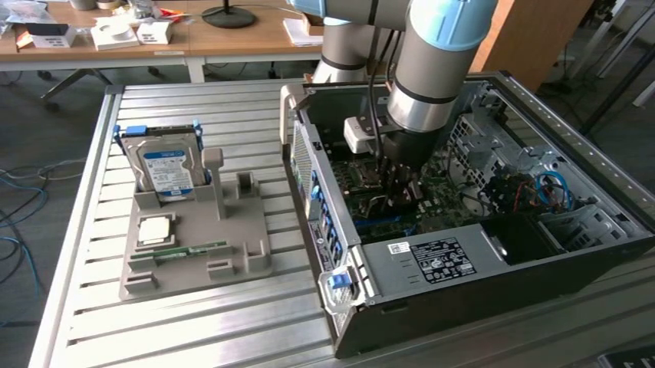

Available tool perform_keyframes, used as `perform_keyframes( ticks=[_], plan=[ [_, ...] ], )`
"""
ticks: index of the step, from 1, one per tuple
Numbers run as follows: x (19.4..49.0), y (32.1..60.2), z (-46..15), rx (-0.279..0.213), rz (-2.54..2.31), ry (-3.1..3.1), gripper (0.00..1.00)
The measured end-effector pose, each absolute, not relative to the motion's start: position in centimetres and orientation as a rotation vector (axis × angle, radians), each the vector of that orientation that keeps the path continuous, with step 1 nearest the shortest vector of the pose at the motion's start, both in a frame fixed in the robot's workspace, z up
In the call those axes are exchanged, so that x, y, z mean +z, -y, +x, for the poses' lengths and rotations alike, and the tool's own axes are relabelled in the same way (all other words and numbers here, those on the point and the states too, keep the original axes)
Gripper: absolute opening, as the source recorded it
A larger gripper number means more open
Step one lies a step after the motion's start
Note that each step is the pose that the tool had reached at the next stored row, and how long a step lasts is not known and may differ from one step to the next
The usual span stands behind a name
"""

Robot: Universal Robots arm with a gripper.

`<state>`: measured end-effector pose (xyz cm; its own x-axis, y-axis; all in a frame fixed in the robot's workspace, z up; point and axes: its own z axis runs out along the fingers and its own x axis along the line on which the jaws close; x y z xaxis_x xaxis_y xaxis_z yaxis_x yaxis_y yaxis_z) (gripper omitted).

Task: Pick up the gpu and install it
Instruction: 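Insert the gpu into the slot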

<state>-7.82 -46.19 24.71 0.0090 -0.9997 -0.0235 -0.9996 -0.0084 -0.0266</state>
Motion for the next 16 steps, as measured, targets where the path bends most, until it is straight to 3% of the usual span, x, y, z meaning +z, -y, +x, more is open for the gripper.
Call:
perform_keyframes(
  ticks=[16],
  plan=[
    [24.71,46.14,-7.82,-0.003,-2.206,-2.187,0.26]
  ],
)
